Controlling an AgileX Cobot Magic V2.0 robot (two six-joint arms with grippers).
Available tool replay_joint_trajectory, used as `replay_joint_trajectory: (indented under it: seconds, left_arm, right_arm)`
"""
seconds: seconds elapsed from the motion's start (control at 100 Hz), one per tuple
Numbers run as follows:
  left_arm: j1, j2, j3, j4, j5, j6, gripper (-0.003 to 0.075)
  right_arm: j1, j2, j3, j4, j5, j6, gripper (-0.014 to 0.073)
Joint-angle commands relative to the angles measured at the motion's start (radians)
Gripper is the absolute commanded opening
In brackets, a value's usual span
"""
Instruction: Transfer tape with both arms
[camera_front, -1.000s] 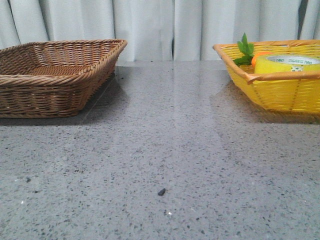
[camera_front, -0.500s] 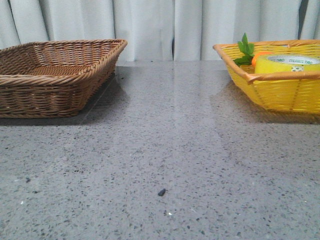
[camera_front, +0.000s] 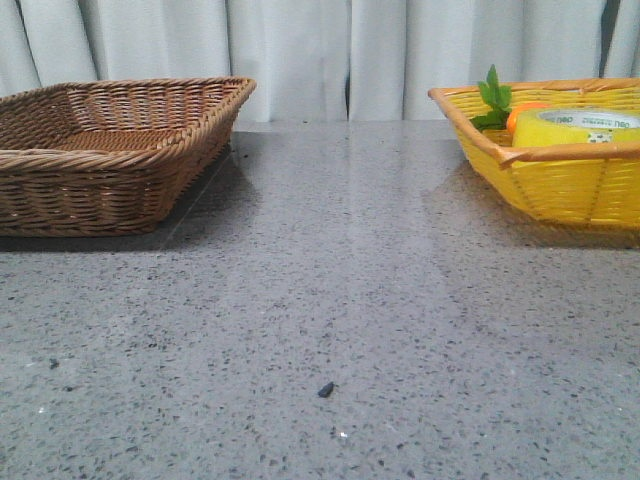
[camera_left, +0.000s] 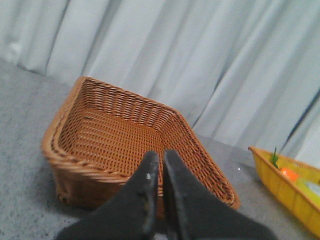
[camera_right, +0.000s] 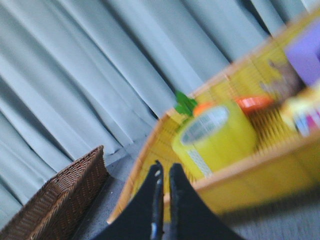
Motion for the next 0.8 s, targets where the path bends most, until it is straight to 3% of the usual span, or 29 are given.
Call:
replay_joint_trajectory:
  seconds: [0.0,0.14,0.19,0.26,0.54,0.79]
  left_arm:
    - [-0.008,0.078,-0.134,0.150,0.111,0.012,0.0071]
    - [-0.008,0.236,-0.234,0.190,0.181,0.012,0.0351]
    - [-0.008,0.288,-0.258,0.190,0.181,0.012,0.0395]
    - [-0.008,0.346,-0.283,0.183,0.163,0.012,0.0398]
    - [-0.078,0.372,-0.293,0.157,0.110,0.012,0.0385]
    - [-0.093,0.372,-0.293,0.157,0.110,0.012,0.0385]
  right_arm:
    - [0.003,0.088,-0.144,-0.163,0.024,-0.016,0.0008]
    - [0.003,0.339,-0.364,-0.288,0.235,-0.016,0.0256]
    - [0.003,0.442,-0.452,-0.308,0.327,-0.016,0.0356]
    - [0.003,0.587,-0.581,-0.328,0.437,-0.017,0.0421]
    - [0.005,1.090,-1.062,-0.354,0.813,-0.017,0.0422]
    - [0.007,1.385,-1.308,-0.377,0.884,-0.040,0.0402]
